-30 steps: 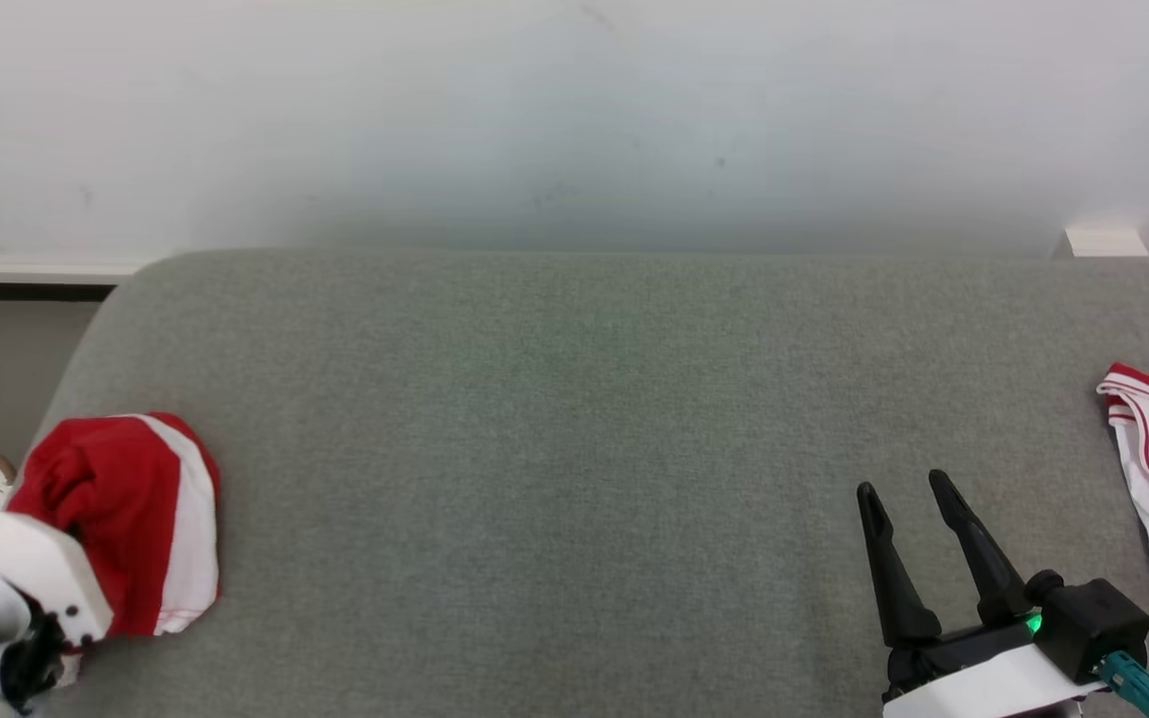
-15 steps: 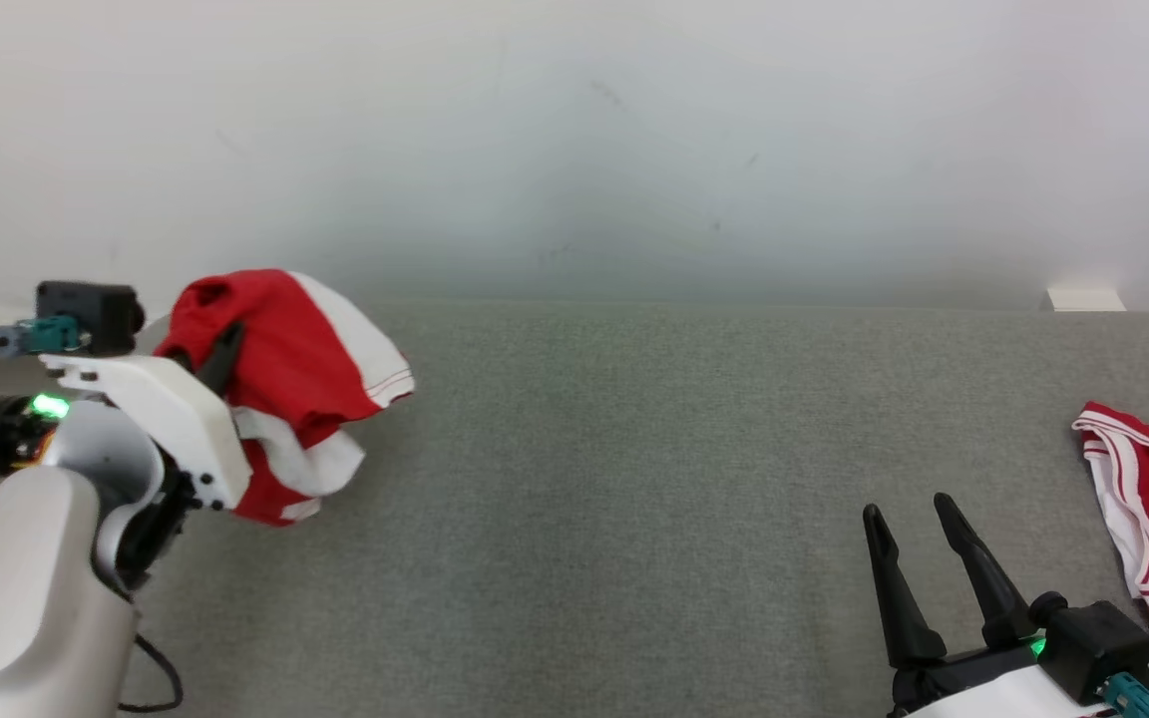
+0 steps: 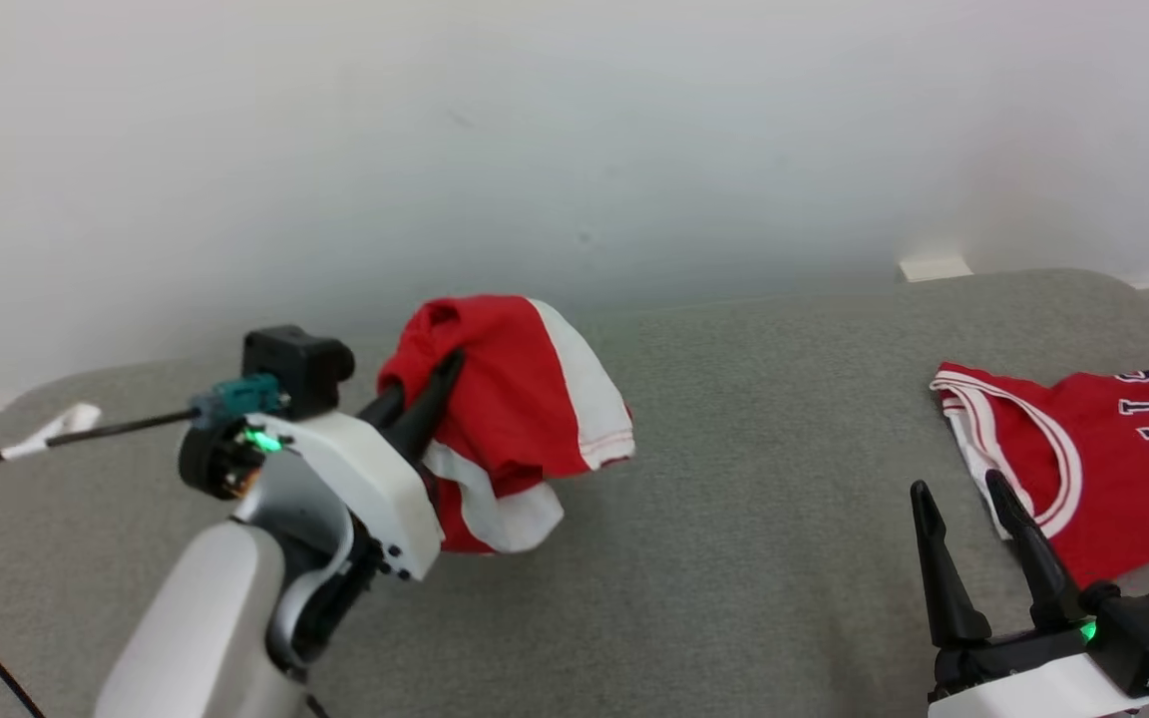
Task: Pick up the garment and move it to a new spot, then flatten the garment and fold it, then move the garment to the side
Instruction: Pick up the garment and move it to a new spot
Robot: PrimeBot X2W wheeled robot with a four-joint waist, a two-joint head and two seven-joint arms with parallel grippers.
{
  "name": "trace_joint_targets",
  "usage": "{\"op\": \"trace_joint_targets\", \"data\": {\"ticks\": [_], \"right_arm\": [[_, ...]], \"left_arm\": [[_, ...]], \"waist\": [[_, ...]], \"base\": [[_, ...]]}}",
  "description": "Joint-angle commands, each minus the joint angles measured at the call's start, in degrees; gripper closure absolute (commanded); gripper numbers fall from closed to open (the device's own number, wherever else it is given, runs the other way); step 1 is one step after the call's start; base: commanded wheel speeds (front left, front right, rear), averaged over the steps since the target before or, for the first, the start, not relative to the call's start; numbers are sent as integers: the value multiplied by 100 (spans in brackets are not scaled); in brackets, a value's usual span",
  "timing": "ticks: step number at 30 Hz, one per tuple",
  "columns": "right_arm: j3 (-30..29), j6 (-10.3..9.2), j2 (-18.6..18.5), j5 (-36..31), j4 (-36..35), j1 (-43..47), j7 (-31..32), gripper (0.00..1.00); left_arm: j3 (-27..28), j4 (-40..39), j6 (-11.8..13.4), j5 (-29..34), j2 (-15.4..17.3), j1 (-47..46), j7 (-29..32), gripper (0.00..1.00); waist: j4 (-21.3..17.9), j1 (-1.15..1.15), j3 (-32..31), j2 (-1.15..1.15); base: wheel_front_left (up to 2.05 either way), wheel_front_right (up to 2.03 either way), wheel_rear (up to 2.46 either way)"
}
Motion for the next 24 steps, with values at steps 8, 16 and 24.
{"op": "trace_joint_targets", "data": {"ticks": [8, 16, 24], "right_arm": [[2, -14, -115, -55, -99, -45, 9, 0], [56, -14, -134, 13, -54, -36, 8, 0], [-66, -14, -109, 19, 16, -20, 8, 0]], "left_arm": [[-518, 470, 184, 559, -280, 439, -723, 100], [-826, 1641, 307, 680, -739, 692, -1411, 59], [-935, 2412, 180, 475, -989, 493, -2054, 0]], "waist": [[-737, 0, 123, 0], [-1042, 0, 271, 0], [-810, 0, 286, 0]], "base": [[0, 0, 0], [0, 0, 0], [0, 0, 0]]}}
